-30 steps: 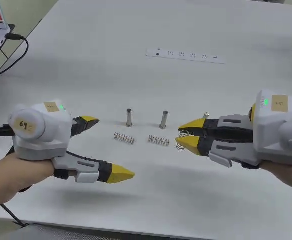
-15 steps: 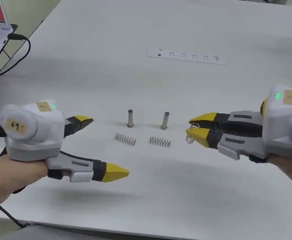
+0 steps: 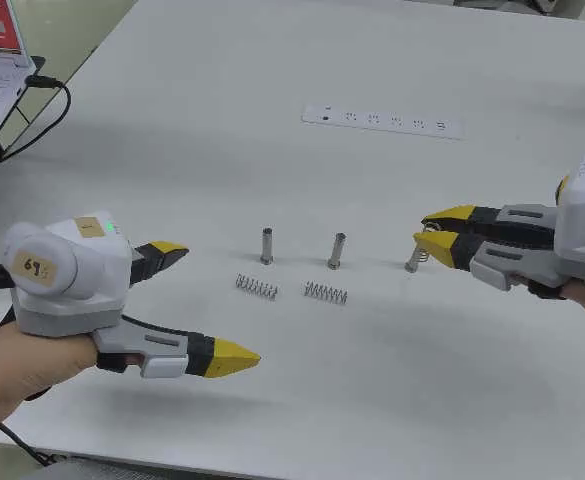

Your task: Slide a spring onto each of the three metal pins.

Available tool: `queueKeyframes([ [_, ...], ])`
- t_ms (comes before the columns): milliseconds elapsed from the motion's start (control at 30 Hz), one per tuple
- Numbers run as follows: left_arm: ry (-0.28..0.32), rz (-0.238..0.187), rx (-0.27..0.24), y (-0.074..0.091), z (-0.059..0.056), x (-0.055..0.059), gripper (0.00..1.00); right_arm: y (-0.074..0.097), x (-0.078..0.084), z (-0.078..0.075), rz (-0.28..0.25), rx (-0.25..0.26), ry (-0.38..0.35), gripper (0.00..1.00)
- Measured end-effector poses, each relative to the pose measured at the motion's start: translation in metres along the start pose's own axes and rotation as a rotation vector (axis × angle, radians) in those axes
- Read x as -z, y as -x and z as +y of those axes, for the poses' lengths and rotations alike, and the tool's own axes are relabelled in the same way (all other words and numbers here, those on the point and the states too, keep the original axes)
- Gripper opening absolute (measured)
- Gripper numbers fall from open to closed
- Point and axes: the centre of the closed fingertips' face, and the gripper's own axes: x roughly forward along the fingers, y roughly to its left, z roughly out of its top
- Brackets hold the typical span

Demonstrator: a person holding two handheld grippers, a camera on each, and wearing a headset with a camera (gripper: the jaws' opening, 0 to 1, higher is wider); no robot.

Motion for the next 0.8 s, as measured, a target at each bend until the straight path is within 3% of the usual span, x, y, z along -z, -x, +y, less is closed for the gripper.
queueKeyframes([
  [333,0.003,0.000,-0.009,0.002,0.003,-0.001,0.98,-0.001,0.009,-0.015,0.008,0.042,-0.022,0.08],
  [800,0.005,0.001,-0.009,0.003,0.000,0.000,0.98,-0.003,0.011,-0.043,-0.007,0.105,-0.112,0.08],
])
